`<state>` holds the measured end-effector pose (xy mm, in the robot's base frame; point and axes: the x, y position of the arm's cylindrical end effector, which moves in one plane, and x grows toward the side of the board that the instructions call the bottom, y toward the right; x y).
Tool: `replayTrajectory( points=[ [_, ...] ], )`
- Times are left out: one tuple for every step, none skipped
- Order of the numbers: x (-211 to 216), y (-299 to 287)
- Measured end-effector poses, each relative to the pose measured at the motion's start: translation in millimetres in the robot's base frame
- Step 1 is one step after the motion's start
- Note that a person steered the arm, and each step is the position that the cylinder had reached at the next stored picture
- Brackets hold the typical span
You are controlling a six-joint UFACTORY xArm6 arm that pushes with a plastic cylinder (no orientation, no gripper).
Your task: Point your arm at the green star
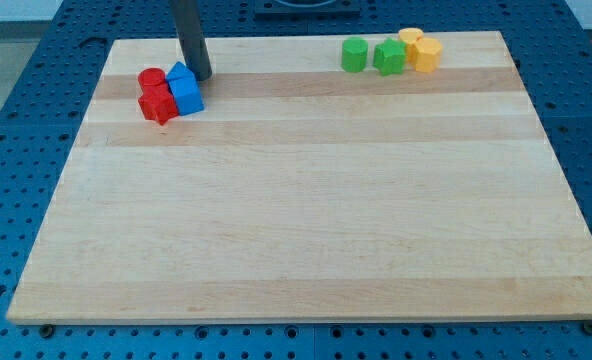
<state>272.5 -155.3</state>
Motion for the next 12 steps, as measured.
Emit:
replayTrajectory(
  points=[
    [0, -1],
    [0, 5],
    [1, 20],
    [-1, 79],
    [-1, 85],
    [-1, 85],
    [-2, 82],
    [-31, 71],
    [-74, 84],
    [-79, 115],
    [-79, 158],
    [-79, 236]
  ],
)
